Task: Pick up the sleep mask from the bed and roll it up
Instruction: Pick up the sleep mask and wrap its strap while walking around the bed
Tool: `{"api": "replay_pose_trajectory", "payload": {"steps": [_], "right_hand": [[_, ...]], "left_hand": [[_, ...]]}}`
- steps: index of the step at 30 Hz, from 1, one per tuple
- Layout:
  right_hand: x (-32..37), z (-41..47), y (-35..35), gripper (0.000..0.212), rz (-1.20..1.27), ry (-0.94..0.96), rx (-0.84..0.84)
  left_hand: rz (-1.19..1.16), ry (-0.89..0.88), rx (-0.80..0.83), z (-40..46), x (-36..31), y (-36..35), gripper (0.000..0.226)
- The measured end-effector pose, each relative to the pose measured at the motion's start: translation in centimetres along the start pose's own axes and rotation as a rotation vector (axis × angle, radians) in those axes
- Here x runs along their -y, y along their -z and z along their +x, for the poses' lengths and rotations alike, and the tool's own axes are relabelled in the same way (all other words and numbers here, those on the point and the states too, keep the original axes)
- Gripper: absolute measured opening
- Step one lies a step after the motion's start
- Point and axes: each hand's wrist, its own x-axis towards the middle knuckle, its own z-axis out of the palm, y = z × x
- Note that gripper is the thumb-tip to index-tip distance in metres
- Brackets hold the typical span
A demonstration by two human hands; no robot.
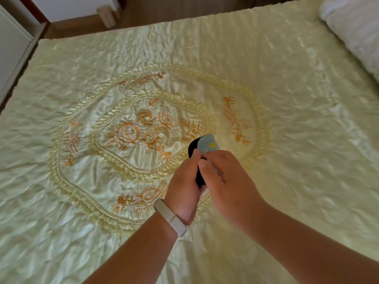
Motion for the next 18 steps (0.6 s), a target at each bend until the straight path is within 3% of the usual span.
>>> {"api": "replay_pose_trajectory", "payload": {"steps": [5, 9, 18], "right_hand": [[2.5, -0.5, 3.8, 0.021, -0.063, 0.099, 0.214], [6.6, -1.4, 8.8, 0.03, -0.26, 0.227, 0.391], [20.0, -5.0, 20.5, 0.024, -0.542, 0.542, 0.382]], "left_hand": [[-0.05, -0.007, -0.14, -2.6, -2.3, -1.8, 0.026], [-0.134, 0.045, -0.282, -6.5, -6.0, -4.5, 0.024], [-0.224, 0.017, -0.31, -18.8, -16.2, -12.7, 0.018]]}}
